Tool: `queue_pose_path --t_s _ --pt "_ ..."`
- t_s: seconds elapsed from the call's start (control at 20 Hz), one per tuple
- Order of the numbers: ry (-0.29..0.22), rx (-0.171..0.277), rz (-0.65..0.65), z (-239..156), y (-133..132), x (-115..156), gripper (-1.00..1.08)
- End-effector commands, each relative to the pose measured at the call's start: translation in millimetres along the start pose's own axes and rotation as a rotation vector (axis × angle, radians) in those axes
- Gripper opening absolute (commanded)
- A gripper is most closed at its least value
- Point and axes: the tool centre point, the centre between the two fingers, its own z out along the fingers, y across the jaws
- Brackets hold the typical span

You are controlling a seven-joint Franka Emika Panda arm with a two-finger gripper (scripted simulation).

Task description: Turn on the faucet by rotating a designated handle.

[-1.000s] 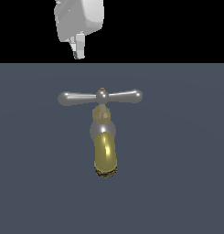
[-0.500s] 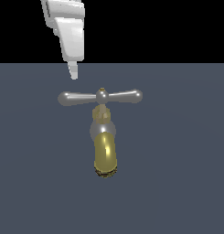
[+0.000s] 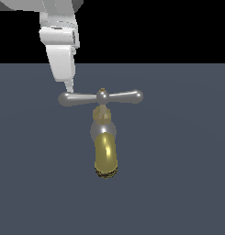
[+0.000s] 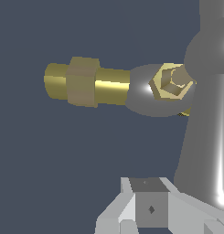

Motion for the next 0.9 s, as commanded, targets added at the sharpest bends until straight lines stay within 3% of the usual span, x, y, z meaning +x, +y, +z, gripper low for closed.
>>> queue_pose_path --t_s 0.0,0.6,0.85 --pt "-0.003 0.002 0.028 6.8 -2.5 -3.2 -1.0" --pt "-0.008 0.002 0.063 15.7 -5.1 -7.2 -1.0" --pt "-0.008 0.002 0.063 15.8 11.3 -10.0 -1.0"
